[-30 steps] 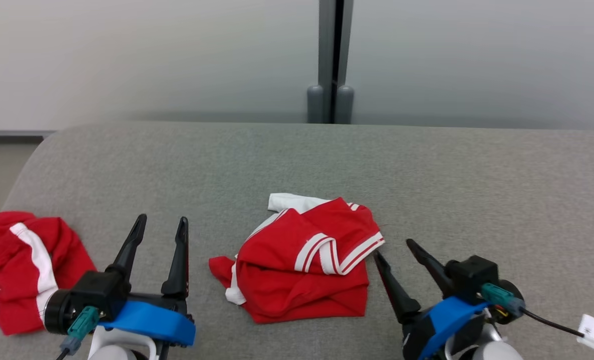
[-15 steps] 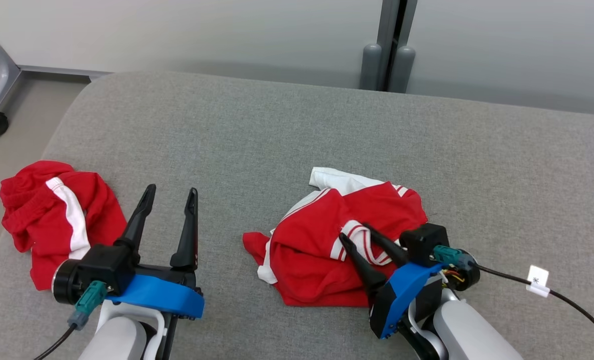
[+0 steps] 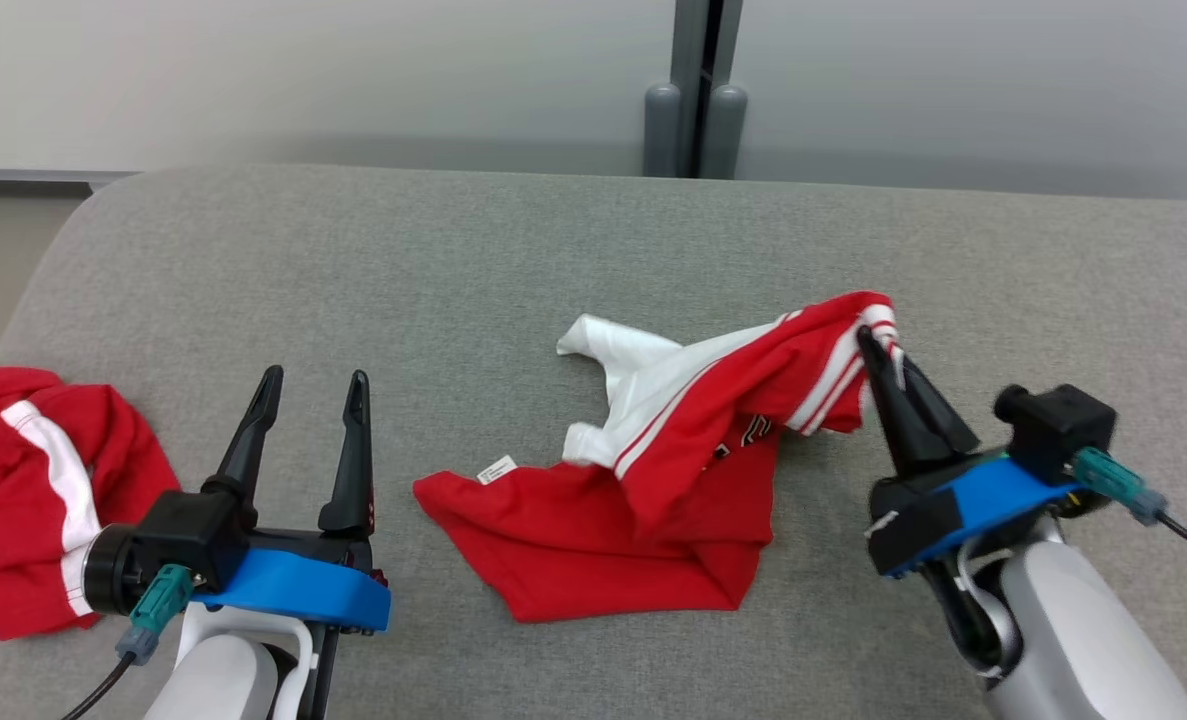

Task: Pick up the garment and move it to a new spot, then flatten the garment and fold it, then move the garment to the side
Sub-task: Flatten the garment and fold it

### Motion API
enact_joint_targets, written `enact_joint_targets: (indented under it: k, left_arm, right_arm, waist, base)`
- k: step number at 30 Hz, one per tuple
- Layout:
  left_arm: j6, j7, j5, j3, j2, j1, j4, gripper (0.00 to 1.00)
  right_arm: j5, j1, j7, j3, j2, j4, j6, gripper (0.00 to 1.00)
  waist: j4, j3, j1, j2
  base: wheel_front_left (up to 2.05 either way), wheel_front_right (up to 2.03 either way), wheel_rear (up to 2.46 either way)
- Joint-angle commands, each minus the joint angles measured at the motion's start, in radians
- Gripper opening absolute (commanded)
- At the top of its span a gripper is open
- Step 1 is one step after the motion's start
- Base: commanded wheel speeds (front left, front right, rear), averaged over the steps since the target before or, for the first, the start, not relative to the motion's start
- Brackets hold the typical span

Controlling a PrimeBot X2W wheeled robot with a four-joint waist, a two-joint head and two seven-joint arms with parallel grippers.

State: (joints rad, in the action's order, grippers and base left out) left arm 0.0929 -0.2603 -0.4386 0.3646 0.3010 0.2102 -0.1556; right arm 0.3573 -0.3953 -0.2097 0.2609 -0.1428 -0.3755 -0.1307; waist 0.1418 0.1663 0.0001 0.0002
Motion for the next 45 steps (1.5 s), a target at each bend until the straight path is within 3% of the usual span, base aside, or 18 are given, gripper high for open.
enact_joint_targets:
  k: [1,5,11,12,13,15,19,24,33,45]
  left_arm:
    - [0.0,-0.006,0.002,-0.006,0.002,-0.009,0.001,1.0]
    - [0.001,-0.005,0.006,-0.004,-0.001,-0.011,0.006,1.0]
    - [-0.001,-0.005,0.007,0.001,0.005,-0.005,0.003,1.0]
    - [-0.002,-0.005,0.007,0.002,0.007,-0.004,0.002,1.0]
    - [-0.001,-0.005,0.008,0.003,0.008,-0.003,0.001,1.0]
    - [0.0,-0.004,0.006,0.004,0.01,-0.004,-0.001,1.0]
    - [0.004,-0.002,0.001,0.002,0.015,-0.016,-0.003,1.0]
    - [0.013,0.002,-0.002,0.001,0.022,-0.034,-0.003,1.0]
    - [0.033,0.021,-0.006,0.012,0.032,-0.086,0.007,1.0]
    - [0.049,0.041,-0.011,0.02,0.046,-0.122,0.032,1.0]
  right_arm:
    - [-0.012,0.042,-0.006,-0.037,-0.009,0.009,0.0,0.0]
    - [-0.04,0.136,0.002,-0.197,-0.019,0.029,0.0,0.0]
    - [-0.076,0.307,0.024,-0.397,0.021,0.014,0.0,0.0]
    - [-0.078,0.326,0.025,-0.415,0.03,0.007,0.0,0.04]
    - [-0.081,0.341,0.025,-0.432,0.038,-0.001,0.0,0.4]
    - [-0.095,0.364,0.032,-0.457,0.051,-0.02,0.0,1.0]
    - [-0.121,0.369,0.002,-0.469,0.067,0.008,0.0,1.0]
    - [-0.187,0.378,-0.014,-0.471,0.074,0.133,0.0,1.0]
    - [-0.264,0.405,0.12,-0.373,0.071,0.384,0.0,1.0]
    - [-0.253,0.448,0.189,-0.326,0.082,0.472,0.0,1.0]
  waist:
    - [-0.024,-0.012,-0.0001,-0.0002]
    - [-0.06,-0.012,-0.0001,-0.0002]
    - [-0.1,-0.007,-0.0001,-0.0002]
    - [-0.105,-0.006,-0.0001,-0.0002]
    - [-0.11,-0.006,-0.0001,-0.0002]
    - [-0.118,-0.006,-0.0001,-0.0002]
    - [-0.136,-0.012,-0.0001,-0.0002]
    - [-0.152,-0.032,-0.0001,-0.0002]
    - [-0.156,-0.085,-0.0001,-0.0002]
    - [-0.145,-0.098,-0.0001,-0.0002]
  base:
    - [0.0,0.0,0.0]
    - [0.0,0.0,0.0]
    - [0.0,0.0,0.0]
    - [0.0,0.0,0.0]
    - [0.0,0.0,0.0]
    - [0.0,0.0,0.0]
    - [0.0,0.0,0.0]
    - [0.0,0.0,0.0]
    - [0.0,0.0,0.0]
    - [0.0,0.0,0.0]
